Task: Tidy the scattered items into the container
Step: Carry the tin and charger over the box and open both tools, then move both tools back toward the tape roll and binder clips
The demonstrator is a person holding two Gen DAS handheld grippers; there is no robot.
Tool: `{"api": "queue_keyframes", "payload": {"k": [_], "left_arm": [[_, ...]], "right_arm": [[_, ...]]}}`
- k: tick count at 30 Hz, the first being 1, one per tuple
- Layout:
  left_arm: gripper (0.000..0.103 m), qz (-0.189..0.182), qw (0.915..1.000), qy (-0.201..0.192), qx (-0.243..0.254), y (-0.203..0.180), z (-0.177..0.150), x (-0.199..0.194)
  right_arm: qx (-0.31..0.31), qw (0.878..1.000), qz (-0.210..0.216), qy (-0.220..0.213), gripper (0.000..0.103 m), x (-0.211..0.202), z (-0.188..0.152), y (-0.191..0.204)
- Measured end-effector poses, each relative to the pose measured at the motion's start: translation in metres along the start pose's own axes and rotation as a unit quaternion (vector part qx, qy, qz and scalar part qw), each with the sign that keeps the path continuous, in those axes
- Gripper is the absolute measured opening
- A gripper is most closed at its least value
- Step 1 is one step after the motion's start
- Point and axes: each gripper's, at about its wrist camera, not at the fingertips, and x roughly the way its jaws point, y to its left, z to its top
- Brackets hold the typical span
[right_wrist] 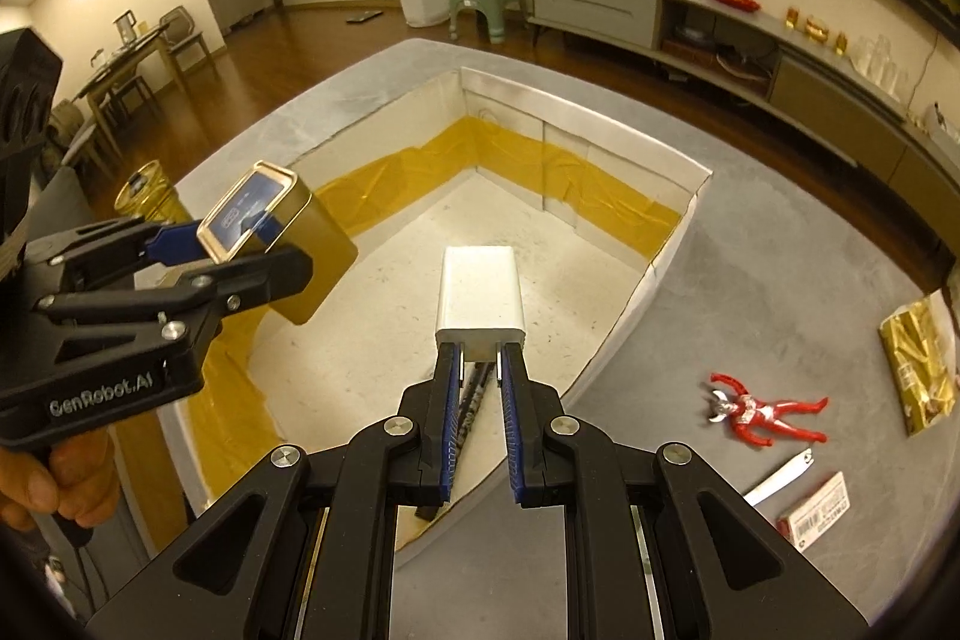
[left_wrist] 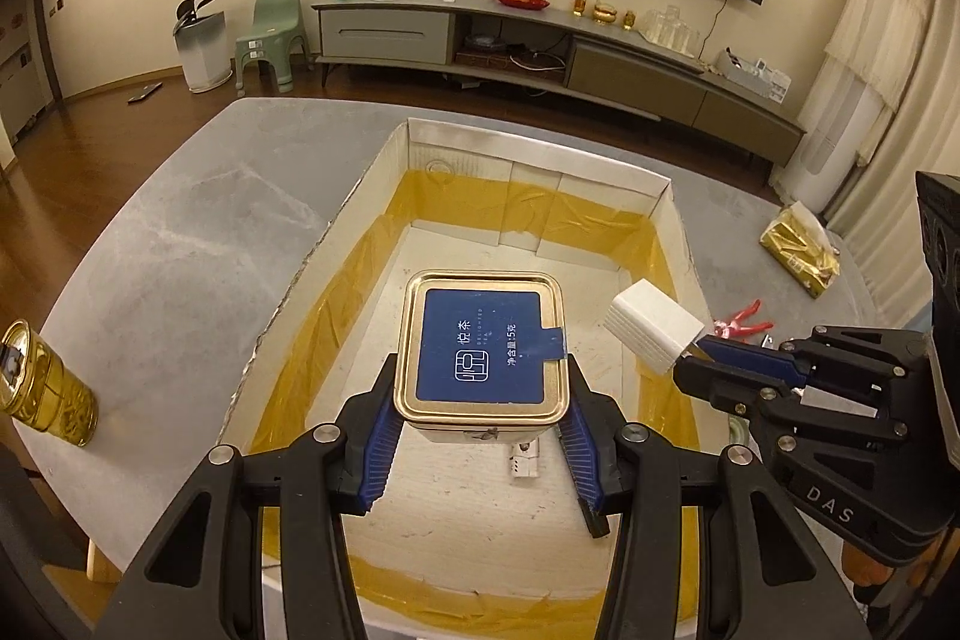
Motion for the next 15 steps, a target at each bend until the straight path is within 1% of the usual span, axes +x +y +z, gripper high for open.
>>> {"api": "queue_keyframes", "payload": {"k": [5,9,10,11,12,13,14,15], "left_arm": [[0.050,0.003,1.0000,0.006,0.001,0.000,0.004,0.008],[0.050,0.007,0.9999,0.013,-0.003,0.003,0.006,0.017],[0.053,0.008,0.9999,0.014,-0.003,0.003,0.006,0.017],[0.060,0.008,0.9999,0.014,-0.003,0.003,0.005,0.017],[0.064,0.009,0.9999,0.012,-0.002,0.003,0.005,0.017],[0.070,0.010,0.9999,0.010,0.001,0.002,0.004,0.016],[0.073,0.011,0.9999,0.008,0.003,0.001,0.004,0.016],[0.073,0.011,0.9999,0.008,0.006,0.000,0.002,0.015]], "right_arm": [[0.002,1.000,-0.009,0.007,0.014,0.013,0.006,-0.005],[0.009,1.000,-0.019,0.005,0.017,0.020,0.012,-0.010],[0.013,1.000,-0.019,0.006,0.020,0.021,0.013,-0.011],[0.016,1.000,-0.018,0.006,0.020,0.022,0.013,-0.012],[0.017,1.000,-0.018,0.006,0.020,0.023,0.013,-0.013],[0.016,1.000,-0.018,0.007,0.020,0.024,0.013,-0.013],[0.016,1.000,-0.017,0.008,0.020,0.024,0.012,-0.013],[0.015,1.000,-0.016,0.009,0.020,0.024,0.011,-0.013]]}}
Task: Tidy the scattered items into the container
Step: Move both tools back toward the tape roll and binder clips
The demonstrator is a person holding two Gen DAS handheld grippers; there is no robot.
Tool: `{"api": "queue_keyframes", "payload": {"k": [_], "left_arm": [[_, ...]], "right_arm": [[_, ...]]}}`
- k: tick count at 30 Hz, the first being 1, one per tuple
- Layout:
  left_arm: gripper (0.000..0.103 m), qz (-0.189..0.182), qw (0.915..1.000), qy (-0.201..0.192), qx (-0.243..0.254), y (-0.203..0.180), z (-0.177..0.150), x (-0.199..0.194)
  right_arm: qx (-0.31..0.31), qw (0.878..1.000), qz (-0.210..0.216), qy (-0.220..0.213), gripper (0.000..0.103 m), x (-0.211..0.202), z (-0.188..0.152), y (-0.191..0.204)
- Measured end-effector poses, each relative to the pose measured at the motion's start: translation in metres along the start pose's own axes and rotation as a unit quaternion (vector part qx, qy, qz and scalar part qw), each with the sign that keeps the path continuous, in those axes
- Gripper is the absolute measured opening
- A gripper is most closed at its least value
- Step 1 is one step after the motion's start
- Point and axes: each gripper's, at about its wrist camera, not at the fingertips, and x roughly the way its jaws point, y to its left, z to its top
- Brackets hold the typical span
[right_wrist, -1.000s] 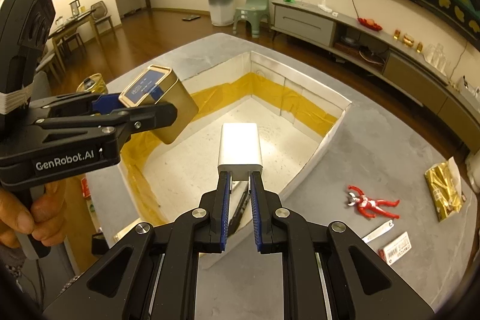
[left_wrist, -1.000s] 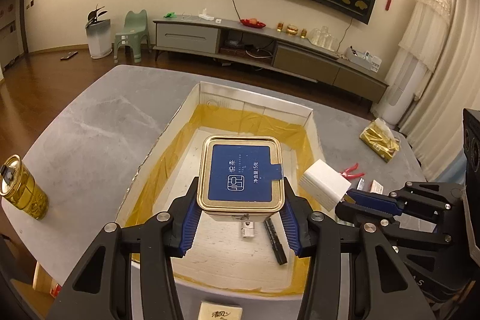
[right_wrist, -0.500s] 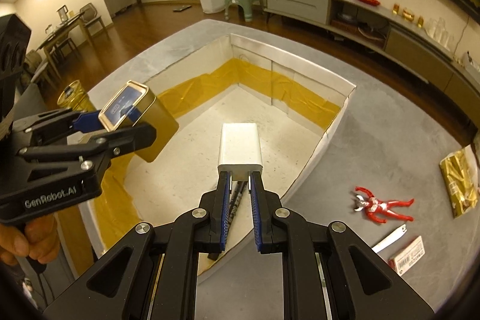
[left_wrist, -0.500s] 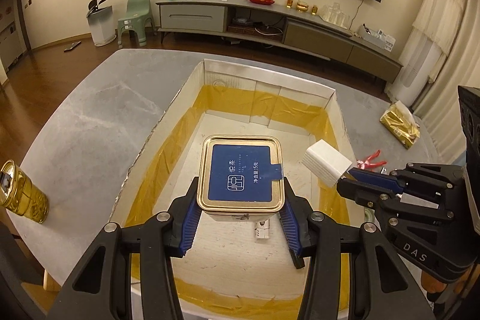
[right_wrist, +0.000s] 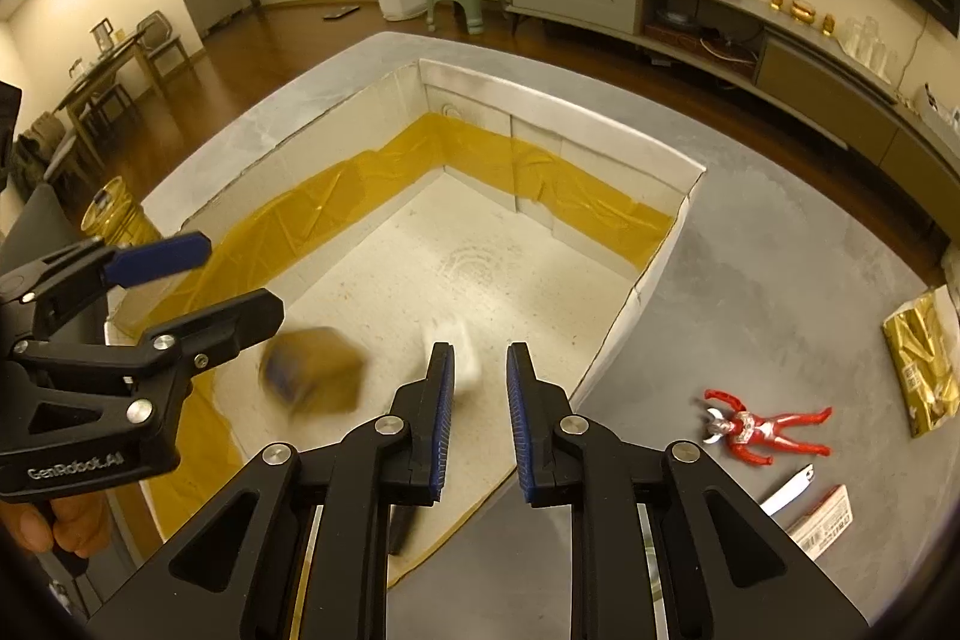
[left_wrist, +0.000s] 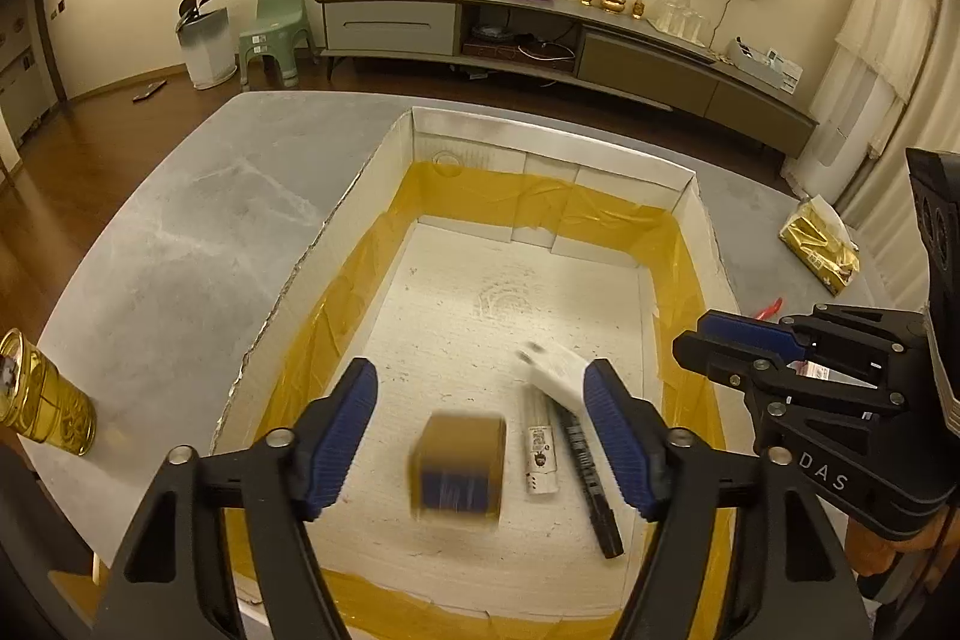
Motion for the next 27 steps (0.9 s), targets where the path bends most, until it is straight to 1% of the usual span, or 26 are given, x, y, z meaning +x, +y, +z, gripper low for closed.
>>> {"api": "queue_keyframes", "payload": {"k": [20,27], "left_arm": [[0.073,-0.004,1.0000,0.001,0.008,-0.005,-0.008,-0.011],[0.073,-0.005,0.9999,-0.002,0.008,-0.007,-0.014,-0.021]], "right_arm": [[-0.011,1.000,-0.001,0.003,0.020,-0.011,-0.010,0.010],[-0.015,1.000,0.002,0.004,0.020,-0.019,-0.018,0.016]]}}
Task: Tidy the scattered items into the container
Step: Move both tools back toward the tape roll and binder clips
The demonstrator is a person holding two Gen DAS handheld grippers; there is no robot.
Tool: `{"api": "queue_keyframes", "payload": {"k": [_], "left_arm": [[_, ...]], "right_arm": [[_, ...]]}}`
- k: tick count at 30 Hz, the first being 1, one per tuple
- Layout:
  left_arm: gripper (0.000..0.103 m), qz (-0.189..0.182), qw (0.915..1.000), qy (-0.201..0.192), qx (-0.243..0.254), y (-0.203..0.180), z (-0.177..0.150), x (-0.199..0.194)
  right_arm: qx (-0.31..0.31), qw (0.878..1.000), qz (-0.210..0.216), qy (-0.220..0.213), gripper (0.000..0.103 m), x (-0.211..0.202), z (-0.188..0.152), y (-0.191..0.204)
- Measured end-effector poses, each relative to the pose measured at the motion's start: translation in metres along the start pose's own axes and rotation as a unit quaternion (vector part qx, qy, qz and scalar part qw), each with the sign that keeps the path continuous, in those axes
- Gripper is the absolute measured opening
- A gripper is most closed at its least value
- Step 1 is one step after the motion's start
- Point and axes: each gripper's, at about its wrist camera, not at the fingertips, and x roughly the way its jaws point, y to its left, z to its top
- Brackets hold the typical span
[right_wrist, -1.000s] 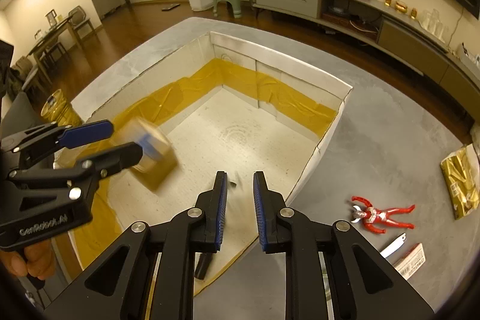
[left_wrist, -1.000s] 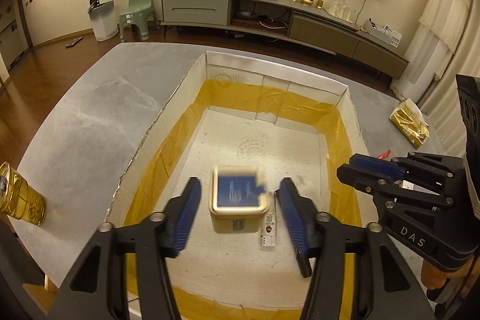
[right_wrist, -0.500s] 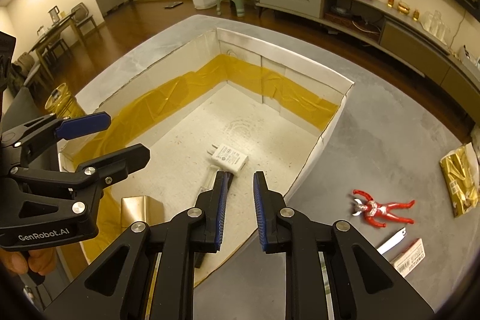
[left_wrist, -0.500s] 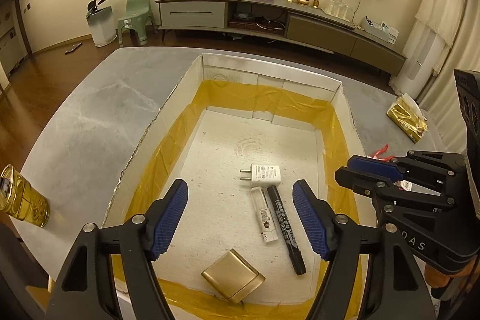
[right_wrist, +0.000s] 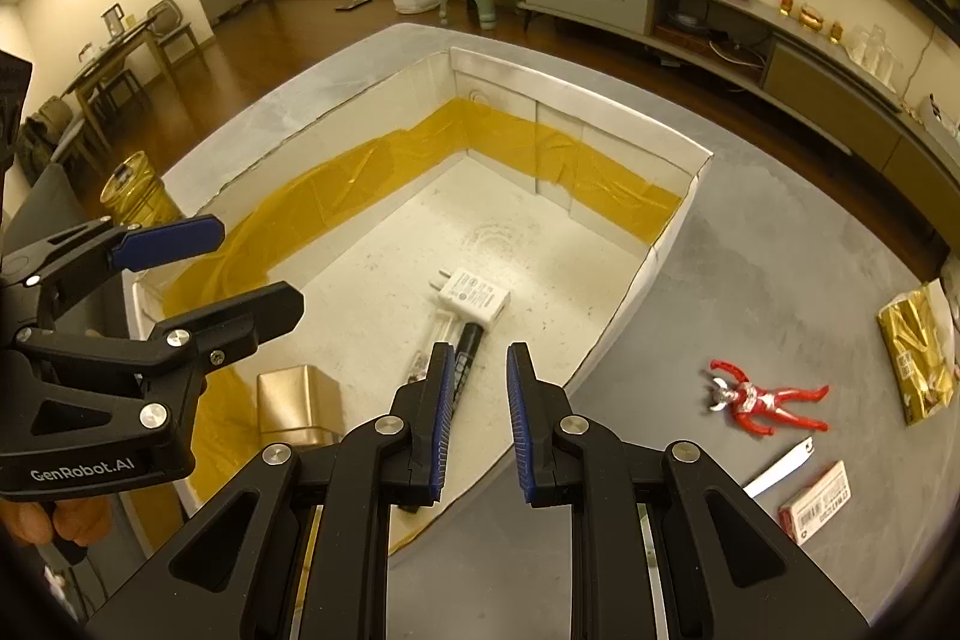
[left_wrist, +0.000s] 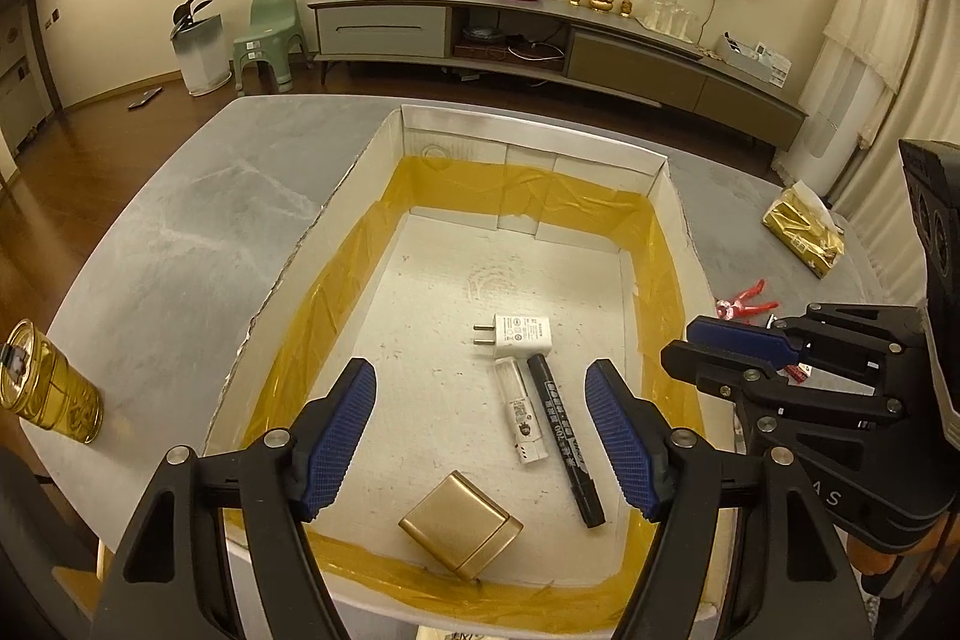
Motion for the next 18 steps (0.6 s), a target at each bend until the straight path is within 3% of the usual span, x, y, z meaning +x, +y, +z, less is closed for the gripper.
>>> {"api": "queue_keyframes", "payload": {"k": [18], "left_arm": [[0.073,-0.013,0.9998,-0.017,0.006,-0.014,-0.020,-0.049]], "right_arm": [[0.000,1.000,0.004,-0.005,0.020,-0.040,-0.034,0.014]]}}
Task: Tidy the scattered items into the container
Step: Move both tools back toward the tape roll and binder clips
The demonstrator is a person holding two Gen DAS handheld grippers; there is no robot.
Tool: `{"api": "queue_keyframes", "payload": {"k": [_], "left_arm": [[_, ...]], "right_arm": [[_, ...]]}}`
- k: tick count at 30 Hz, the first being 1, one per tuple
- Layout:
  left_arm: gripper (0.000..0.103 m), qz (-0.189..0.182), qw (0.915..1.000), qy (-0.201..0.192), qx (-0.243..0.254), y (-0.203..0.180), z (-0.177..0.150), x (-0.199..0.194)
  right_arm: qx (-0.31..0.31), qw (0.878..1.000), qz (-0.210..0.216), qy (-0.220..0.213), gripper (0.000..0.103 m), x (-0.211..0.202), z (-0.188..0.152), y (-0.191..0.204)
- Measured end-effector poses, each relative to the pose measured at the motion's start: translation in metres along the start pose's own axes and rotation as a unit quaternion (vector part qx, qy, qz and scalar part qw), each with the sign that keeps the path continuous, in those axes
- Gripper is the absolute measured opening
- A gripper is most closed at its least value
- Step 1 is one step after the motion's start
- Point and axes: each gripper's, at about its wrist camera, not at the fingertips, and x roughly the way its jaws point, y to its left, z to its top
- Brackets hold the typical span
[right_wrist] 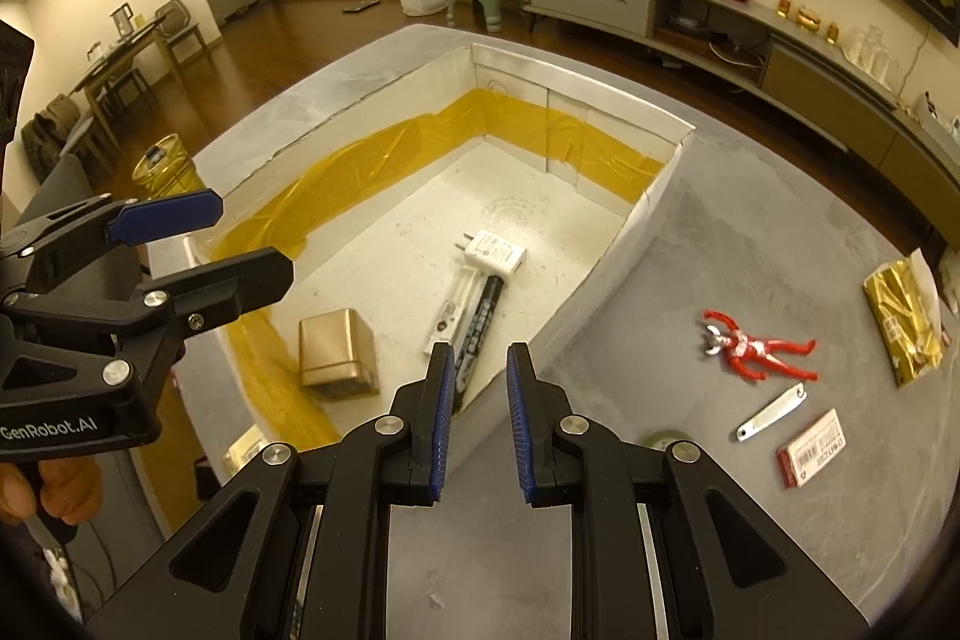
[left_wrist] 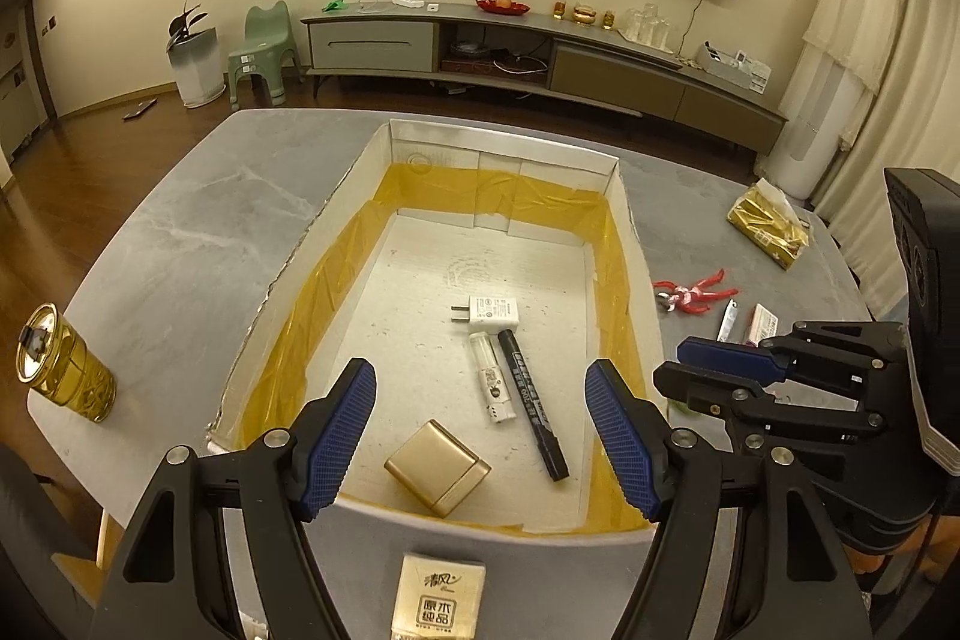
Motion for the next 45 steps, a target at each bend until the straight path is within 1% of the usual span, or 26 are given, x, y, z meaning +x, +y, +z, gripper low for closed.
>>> {"api": "queue_keyframes", "payload": {"k": [11,18,26,31,37,45], "left_arm": [[0.073,-0.009,0.9999,-0.004,0.012,-0.019,-0.016,-0.024],[0.073,-0.023,0.9994,-0.003,0.026,-0.042,-0.026,-0.037],[0.073,-0.039,0.9983,0.004,0.043,-0.074,-0.038,-0.039],[0.073,-0.053,0.9968,0.012,0.059,-0.098,-0.044,-0.035],[0.073,-0.069,0.9943,0.025,0.078,-0.130,-0.047,-0.021],[0.073,-0.083,0.9905,0.047,0.098,-0.170,-0.049,0.012]], "right_arm": [[0.004,1.000,0.006,-0.011,0.020,-0.031,-0.027,0.004],[0.022,0.999,0.009,-0.022,0.020,-0.052,-0.049,-0.009],[0.046,0.998,0.011,-0.036,0.022,-0.078,-0.074,-0.028],[0.065,0.997,0.007,-0.041,0.022,-0.088,-0.093,-0.048],[0.106,0.994,-0.003,-0.040,0.022,-0.095,-0.119,-0.084],[0.141,0.989,-0.020,-0.032,0.022,-0.088,-0.146,-0.128]]}}
